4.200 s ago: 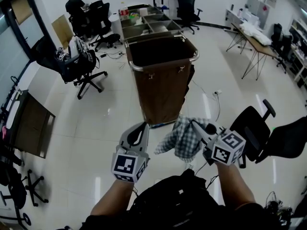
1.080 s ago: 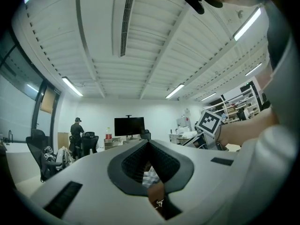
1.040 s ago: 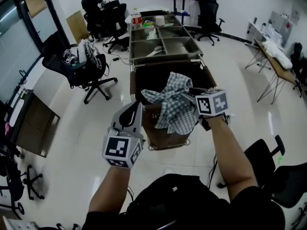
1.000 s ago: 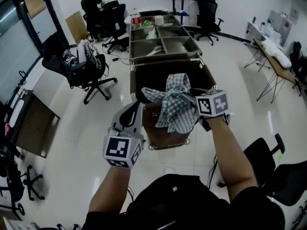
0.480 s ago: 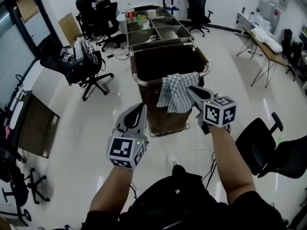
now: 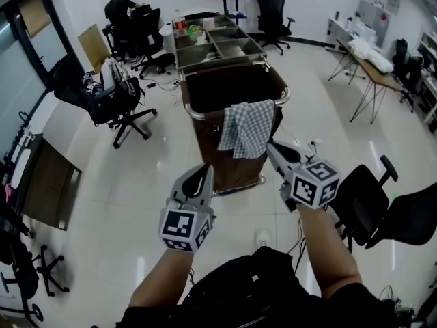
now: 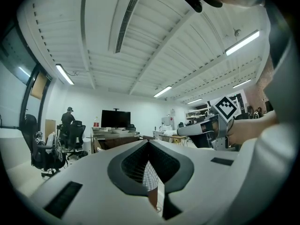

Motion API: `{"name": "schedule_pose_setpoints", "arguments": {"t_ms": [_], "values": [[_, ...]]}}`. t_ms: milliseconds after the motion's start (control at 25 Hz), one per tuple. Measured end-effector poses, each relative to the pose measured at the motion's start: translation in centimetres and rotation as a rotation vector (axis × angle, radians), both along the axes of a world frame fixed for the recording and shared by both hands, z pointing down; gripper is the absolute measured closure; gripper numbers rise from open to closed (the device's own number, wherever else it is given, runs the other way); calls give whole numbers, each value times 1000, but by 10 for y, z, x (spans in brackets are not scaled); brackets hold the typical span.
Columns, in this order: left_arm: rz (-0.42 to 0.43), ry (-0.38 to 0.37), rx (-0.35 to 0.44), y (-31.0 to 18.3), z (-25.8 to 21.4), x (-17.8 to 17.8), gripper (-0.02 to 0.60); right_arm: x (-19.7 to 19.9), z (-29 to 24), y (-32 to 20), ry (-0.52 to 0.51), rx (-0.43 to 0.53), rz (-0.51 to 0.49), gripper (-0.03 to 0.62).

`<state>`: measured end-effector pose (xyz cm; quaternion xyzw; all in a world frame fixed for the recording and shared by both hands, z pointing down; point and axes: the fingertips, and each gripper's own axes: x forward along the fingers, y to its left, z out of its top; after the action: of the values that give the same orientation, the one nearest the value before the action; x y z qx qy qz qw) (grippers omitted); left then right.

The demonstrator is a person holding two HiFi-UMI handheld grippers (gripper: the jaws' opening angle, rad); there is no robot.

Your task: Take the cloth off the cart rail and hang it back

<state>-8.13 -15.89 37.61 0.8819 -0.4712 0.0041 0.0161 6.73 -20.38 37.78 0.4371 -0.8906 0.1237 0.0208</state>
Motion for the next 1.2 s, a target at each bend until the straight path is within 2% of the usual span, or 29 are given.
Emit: {"name": "schedule_pose_setpoints", "arguments": {"t_ms": [200,520,1200], "values": [[14,-9,-31,9,18,12,581,3,22,23,38,-22,-26,582],[7,-14,-63,21,45,16,581,23,84,58,73,-143,-7,582],[7,12,-70,55,50,12,581,16,81,89,81,-116,11,582]]}}
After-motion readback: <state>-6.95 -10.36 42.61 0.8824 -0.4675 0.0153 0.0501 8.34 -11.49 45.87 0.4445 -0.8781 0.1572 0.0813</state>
